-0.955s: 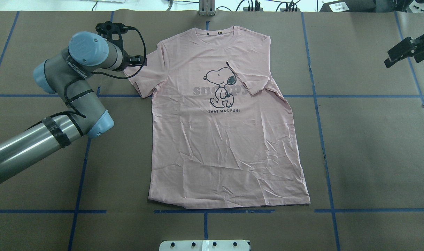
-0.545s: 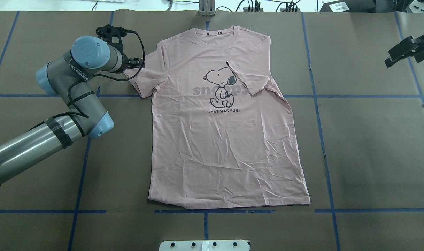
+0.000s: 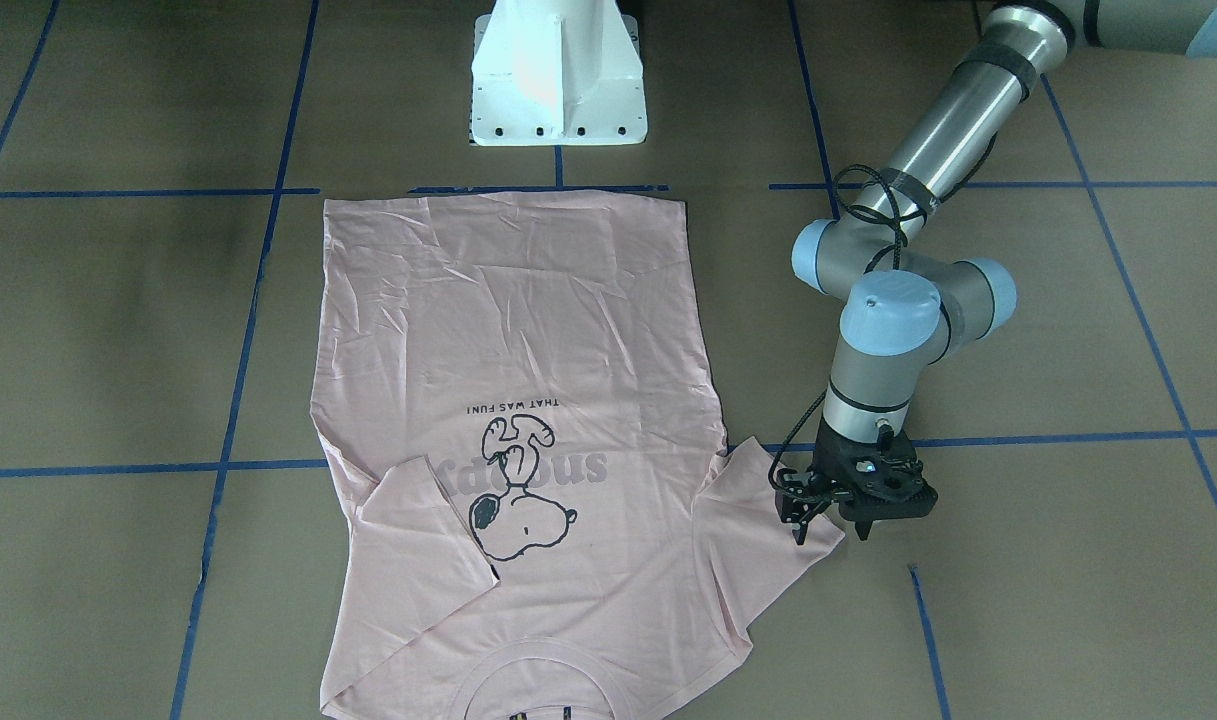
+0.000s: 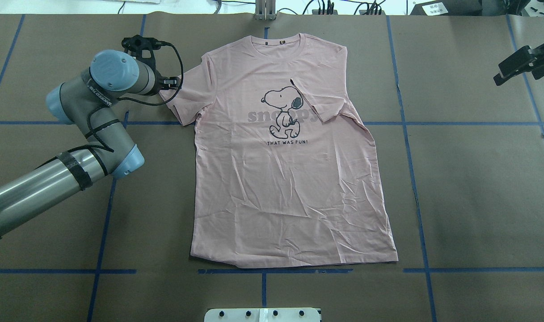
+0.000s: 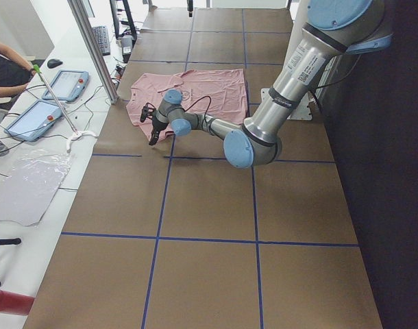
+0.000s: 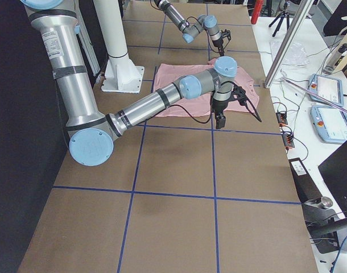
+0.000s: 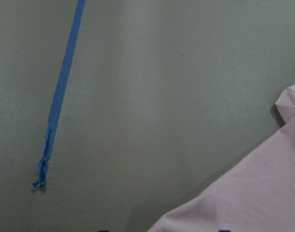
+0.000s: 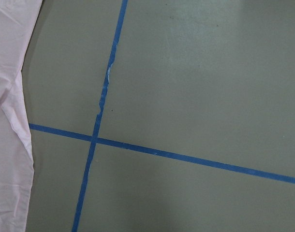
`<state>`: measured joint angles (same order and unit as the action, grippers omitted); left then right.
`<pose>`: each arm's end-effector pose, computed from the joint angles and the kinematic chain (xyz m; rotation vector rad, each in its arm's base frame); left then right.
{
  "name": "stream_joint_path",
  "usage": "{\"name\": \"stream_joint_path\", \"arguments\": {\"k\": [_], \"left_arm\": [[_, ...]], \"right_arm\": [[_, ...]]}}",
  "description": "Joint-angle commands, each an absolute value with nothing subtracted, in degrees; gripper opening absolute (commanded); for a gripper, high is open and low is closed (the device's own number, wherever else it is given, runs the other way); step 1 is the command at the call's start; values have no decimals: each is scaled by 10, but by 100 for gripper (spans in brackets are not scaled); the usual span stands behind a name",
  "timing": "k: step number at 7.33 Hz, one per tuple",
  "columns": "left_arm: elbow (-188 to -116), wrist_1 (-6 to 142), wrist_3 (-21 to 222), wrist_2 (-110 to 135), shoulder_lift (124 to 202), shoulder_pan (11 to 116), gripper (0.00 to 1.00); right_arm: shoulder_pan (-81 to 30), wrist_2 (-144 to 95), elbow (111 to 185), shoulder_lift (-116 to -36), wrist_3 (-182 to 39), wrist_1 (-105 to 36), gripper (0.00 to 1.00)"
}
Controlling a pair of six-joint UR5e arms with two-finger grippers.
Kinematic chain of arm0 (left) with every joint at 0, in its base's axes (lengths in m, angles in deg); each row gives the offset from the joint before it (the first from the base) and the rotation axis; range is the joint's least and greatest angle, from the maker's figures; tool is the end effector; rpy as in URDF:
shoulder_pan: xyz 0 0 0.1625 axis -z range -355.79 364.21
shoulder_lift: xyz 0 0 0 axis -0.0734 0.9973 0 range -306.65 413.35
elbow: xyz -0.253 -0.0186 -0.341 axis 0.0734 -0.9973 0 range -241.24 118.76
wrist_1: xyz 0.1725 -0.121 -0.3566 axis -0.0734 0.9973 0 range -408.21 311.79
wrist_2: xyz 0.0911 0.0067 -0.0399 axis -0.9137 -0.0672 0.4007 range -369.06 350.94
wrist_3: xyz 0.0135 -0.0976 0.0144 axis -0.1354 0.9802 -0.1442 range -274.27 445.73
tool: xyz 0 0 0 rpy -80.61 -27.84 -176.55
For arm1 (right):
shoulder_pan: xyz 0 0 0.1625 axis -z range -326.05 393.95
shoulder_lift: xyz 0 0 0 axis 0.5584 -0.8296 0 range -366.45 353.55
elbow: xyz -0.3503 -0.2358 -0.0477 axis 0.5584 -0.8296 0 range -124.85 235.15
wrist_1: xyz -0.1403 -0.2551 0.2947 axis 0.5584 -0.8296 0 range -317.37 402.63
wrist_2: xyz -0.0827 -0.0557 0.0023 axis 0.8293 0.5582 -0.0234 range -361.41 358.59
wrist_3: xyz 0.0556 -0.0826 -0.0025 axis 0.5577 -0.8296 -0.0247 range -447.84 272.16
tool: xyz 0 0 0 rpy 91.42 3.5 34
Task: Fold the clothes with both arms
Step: 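Position the left gripper above the sleeve nearest it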
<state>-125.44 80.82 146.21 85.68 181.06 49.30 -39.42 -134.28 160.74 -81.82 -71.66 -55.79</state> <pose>0.4646 -0.6432 0.4029 0.4783 0.7552 -0.2168 -0.0992 -0.5610 0.4071 0.1389 -0.8112 -0.1497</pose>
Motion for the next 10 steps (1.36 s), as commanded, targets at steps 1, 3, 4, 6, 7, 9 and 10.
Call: {"name": "stream_joint_path", "arguments": {"k": [1,3,4,6,7,9,10], "left_arm": [[-1253,809,1460,857,1810,493,67],[-1254,809,1458,857,1810,493,45],[-1255,809,1458,857,1811,493,27],[-1257,807,1458,859,1811,493,0],[-1257,805,1458,860,1811,494,0],[-1282,795,1459,865,1811,495,0],[-1333,730,1459,873,1812,496,0]], "right_arm": [[-394,-1344,1611,-819,-713,-558,100],[-394,-1344,1611,-819,-713,-558,100],[-394,-1344,1611,-819,-713,-558,100],[-394,-1344,1611,-819,-713,-558,100],[-394,-1344,1611,-819,-713,-558,100],[-394,-1344,1611,-818,-712,-558,100],[-394,-1344,1611,-818,-712,-558,100]]}}
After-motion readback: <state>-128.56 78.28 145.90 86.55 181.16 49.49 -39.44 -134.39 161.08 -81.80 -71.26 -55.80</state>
